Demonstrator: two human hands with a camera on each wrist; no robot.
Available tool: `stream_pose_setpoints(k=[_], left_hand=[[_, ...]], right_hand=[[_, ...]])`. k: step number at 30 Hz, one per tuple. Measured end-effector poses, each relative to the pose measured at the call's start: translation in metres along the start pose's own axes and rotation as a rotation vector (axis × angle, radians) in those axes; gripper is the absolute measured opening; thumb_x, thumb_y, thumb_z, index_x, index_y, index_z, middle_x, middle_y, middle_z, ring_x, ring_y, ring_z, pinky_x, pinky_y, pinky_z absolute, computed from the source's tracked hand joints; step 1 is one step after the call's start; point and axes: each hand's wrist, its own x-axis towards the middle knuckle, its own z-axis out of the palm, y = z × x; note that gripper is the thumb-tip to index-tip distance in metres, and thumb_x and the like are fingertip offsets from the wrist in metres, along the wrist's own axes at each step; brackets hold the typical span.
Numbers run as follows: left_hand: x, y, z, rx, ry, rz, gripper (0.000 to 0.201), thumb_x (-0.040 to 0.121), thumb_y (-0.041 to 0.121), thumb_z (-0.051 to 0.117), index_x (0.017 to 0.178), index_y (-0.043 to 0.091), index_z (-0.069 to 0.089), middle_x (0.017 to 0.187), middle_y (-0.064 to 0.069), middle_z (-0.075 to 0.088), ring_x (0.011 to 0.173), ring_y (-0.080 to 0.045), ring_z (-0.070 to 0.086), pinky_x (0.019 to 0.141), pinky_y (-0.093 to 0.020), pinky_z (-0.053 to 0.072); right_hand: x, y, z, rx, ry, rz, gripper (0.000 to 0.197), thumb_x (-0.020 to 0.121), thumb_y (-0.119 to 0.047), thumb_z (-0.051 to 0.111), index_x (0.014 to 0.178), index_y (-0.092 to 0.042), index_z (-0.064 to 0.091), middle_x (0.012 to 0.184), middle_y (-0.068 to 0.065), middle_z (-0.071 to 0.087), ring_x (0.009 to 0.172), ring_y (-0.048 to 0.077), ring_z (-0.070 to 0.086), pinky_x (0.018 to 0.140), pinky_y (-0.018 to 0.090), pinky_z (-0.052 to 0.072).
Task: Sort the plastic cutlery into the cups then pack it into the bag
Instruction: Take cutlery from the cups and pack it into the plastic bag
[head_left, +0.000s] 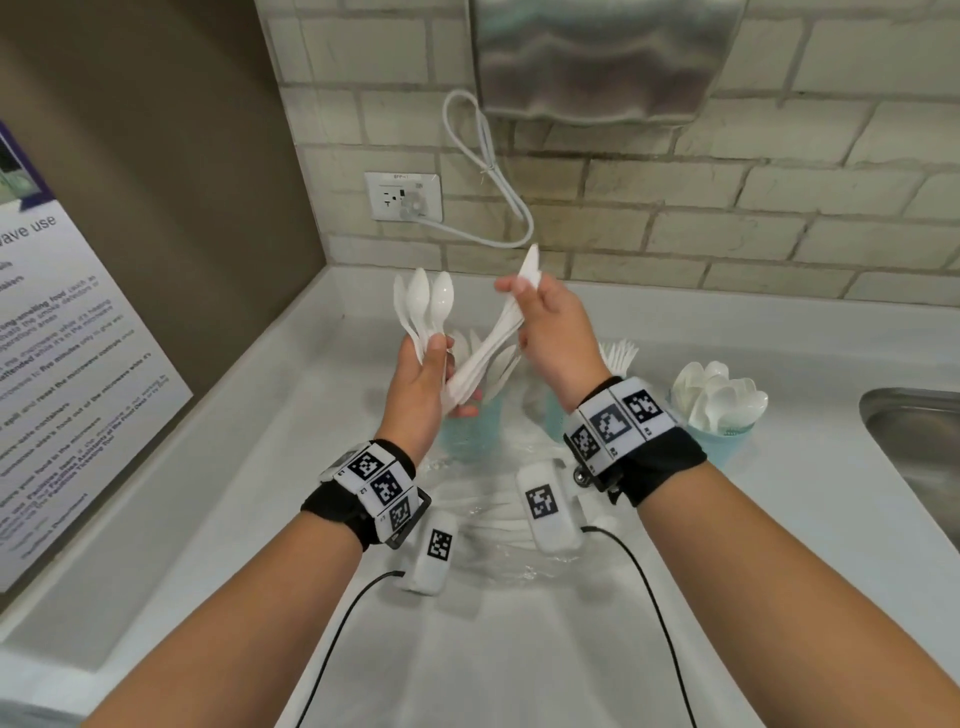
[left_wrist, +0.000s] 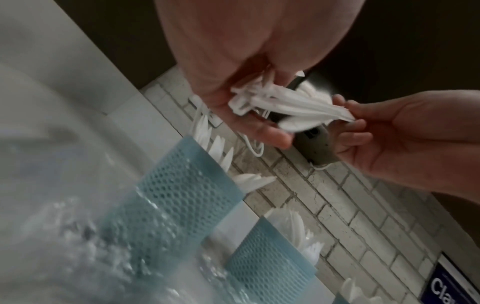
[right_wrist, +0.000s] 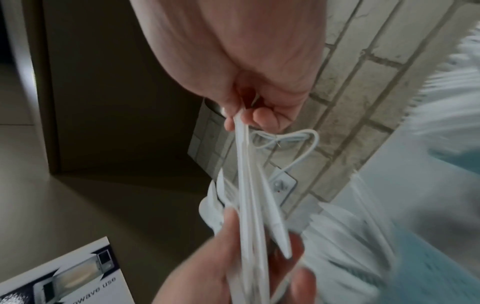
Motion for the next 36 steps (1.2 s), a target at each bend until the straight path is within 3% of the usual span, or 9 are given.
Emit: stream_pose_setpoints(k=[4,6,9,13,18,21,24,30,36], left_hand=[[0.008,-0.003,-0.020,0.132,0.117,0.097,0.016,0.104,0.028,0.033,0.102,0.022,0.048,0.079,0.003,0.047,0.068,-0.011,0.052,0.062,-0.022,0.052],[0.007,-0.004,-0.025,0.159,0.128,0.114,0.017,0.103,0.027,0.034,0.103,0.019,0.048,0.074,0.006,0.046,0.062,-0.008,0.047,0.062,-0.018,0.046],[0.005,-0.005,-0.027,0.135,0.099,0.104,0.018,0.103,0.030,0.035,0.095,0.025,0.050,0.069,0.007,0.043,0.054,-0.004,0.041,0.053,-0.019,0.040],[0.002,-0.005,-0.026,-0.020,0.016,-0.005,0.029,0.103,0.040,0.031,0.094,0.022,0.053,0.060,0.008,0.035,0.049,-0.005,0.030,0.044,-0.017,0.027],[0.000,-0.003,-0.014,-0.118,-0.125,-0.088,0.044,0.100,0.051,0.025,0.092,0.019,0.055,0.052,0.008,0.024,0.044,-0.006,0.019,0.040,-0.019,0.016],[-0.003,0.000,0.001,-0.074,-0.177,-0.104,0.042,0.097,0.055,0.030,0.087,0.020,0.050,0.052,0.008,0.021,0.044,-0.007,0.016,0.041,-0.020,0.012],[-0.005,0.001,0.016,-0.040,-0.221,-0.085,0.028,0.099,0.045,0.040,0.086,0.021,0.048,0.054,0.009,0.021,0.046,-0.008,0.015,0.041,-0.020,0.012],[-0.005,-0.007,0.032,-0.017,-0.260,-0.087,0.034,0.100,0.046,0.036,0.106,0.019,0.055,0.059,0.004,0.038,0.045,-0.008,0.025,0.042,-0.022,0.021],[0.002,-0.012,0.038,0.061,-0.158,0.008,0.024,0.101,0.041,0.036,0.102,0.029,0.056,0.074,0.002,0.055,0.044,-0.008,0.032,0.040,-0.020,0.029]], right_hand=[[0.019,-0.006,0.001,-0.108,0.161,-0.140,0.028,0.102,-0.028,0.032,0.100,-0.022,0.060,0.101,0.000,0.045,0.084,0.017,0.050,0.083,0.040,0.048],[0.020,-0.001,0.008,-0.194,0.096,-0.147,0.034,0.102,-0.026,0.031,0.111,-0.013,0.060,0.110,0.003,0.041,0.090,0.017,0.049,0.092,0.041,0.048],[0.017,0.021,0.020,-0.402,-0.098,-0.082,0.034,0.101,-0.025,0.036,0.114,-0.007,0.062,0.114,0.010,0.047,0.096,0.018,0.051,0.092,0.023,0.037],[0.006,0.041,0.024,-0.781,-0.143,-0.068,0.040,0.095,-0.046,0.043,0.116,-0.019,0.063,0.109,0.005,0.059,0.111,0.027,0.048,0.093,0.036,0.032],[-0.005,0.019,0.017,-0.314,-0.067,-0.089,0.030,0.096,-0.026,0.045,0.121,-0.023,0.062,0.114,0.000,0.062,0.114,0.018,0.046,0.098,0.028,0.032],[-0.013,0.007,0.011,0.032,-0.147,0.009,0.031,0.094,-0.013,0.049,0.123,-0.017,0.060,0.099,0.000,0.065,0.084,0.005,0.058,0.078,0.015,0.043],[-0.016,0.006,0.002,0.068,-0.118,0.044,0.034,0.092,-0.018,0.056,0.126,-0.017,0.056,0.086,-0.002,0.062,0.063,-0.001,0.056,0.064,0.012,0.043],[-0.011,0.005,-0.027,0.194,0.079,0.074,0.037,0.090,-0.009,0.059,0.127,-0.008,0.054,0.073,-0.001,0.052,0.052,0.003,0.054,0.052,0.014,0.045],[0.002,-0.003,-0.078,0.067,0.353,-0.092,0.027,0.094,-0.009,0.052,0.118,-0.018,0.058,0.075,-0.005,0.049,0.061,0.013,0.052,0.055,0.020,0.048]])
